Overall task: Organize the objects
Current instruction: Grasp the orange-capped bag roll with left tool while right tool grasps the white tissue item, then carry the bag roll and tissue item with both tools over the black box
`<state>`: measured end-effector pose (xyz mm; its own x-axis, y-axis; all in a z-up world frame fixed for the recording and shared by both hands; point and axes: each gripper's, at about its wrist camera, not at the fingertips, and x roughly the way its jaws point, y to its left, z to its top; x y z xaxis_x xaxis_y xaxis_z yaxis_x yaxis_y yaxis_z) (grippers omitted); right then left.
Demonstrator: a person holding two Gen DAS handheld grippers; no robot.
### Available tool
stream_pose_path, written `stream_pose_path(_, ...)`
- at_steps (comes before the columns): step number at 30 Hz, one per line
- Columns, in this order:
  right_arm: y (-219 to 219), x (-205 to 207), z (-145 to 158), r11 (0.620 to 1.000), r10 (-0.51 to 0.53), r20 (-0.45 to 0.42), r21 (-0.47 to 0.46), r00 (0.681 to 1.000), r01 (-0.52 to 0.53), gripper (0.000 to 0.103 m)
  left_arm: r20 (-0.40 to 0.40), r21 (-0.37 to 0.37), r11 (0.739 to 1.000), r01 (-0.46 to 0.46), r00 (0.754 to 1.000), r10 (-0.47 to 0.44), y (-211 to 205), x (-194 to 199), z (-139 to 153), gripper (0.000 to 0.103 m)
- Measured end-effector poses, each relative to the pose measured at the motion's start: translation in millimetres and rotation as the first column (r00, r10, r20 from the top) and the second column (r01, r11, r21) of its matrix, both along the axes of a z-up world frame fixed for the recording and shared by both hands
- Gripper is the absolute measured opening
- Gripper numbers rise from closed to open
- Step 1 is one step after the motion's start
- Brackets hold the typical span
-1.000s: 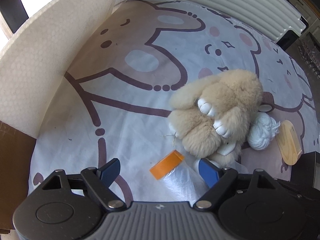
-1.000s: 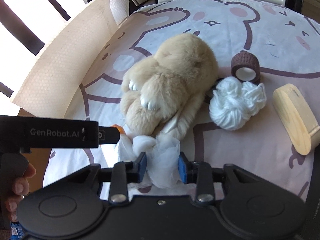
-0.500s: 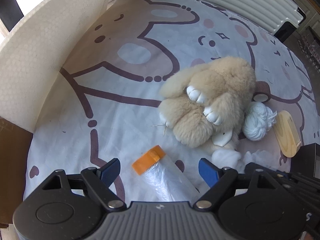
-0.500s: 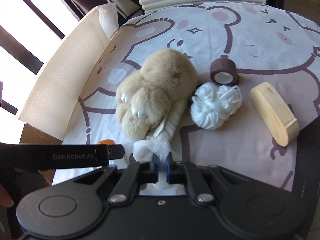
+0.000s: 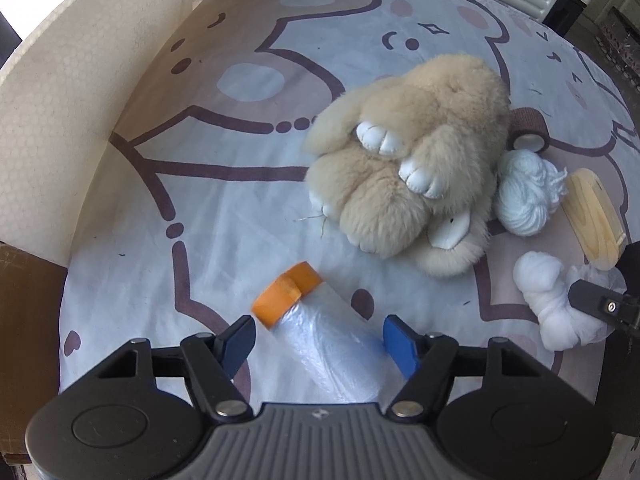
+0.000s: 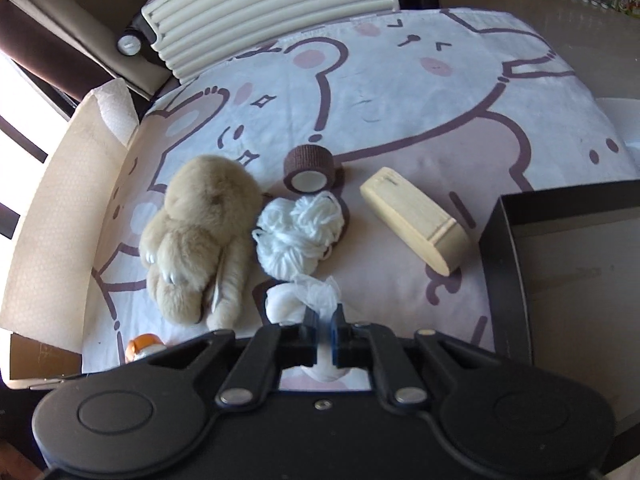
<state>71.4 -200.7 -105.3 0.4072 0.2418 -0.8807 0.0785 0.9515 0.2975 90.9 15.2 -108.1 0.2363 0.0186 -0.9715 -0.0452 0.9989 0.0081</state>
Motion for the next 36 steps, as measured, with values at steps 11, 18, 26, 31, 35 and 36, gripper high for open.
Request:
stream_pose_path(11, 16, -6, -14, 0.996, 0.091, -0.143, 0.037, 0.986, -0.086, 0.009, 0.079, 0.200, 0.931, 0.307, 0.942, -0.327, -39, -11, 1, 0.053)
stream_pose_path(18, 26, -8, -12, 0.987, 0.163, -0.117, 0.022, 0.980, -0.162, 0.029, 0.094, 0.194, 0.914, 0.357, 0.920, -0.380, -41, -13, 2, 0.050)
stream_pose_path(26, 46, -6, -22, 0.964, 0.241, -0.112, -0.087, 0.964, -0.251, 0.039, 0.054, 0.144, 0.937, 0.317, 0.943, -0.327, -30, -13, -2, 0.050)
stream_pose_path(31, 45, -5, -28, 0.959, 0.252, -0.114, -0.107, 0.961, -0.264, 0.036, 0.008, 0.132, 0.952, 0.275, 0.960, -0.279, -21, -11, -8, 0.050)
stream_pose_path(35, 45, -5, -23, 0.959, 0.254, -0.103, -0.101, 0.962, -0.264, 0.031, 0.006, 0.121, 0.962, 0.245, 0.969, -0.247, -16, -10, -6, 0.042)
stream_pose_path(36, 44, -5, -21, 0.962, 0.248, -0.095, -0.093, 0.964, -0.256, 0.030, 0.019, 0.125, 0.962, 0.243, 0.969, -0.247, -16, -11, -2, 0.042)
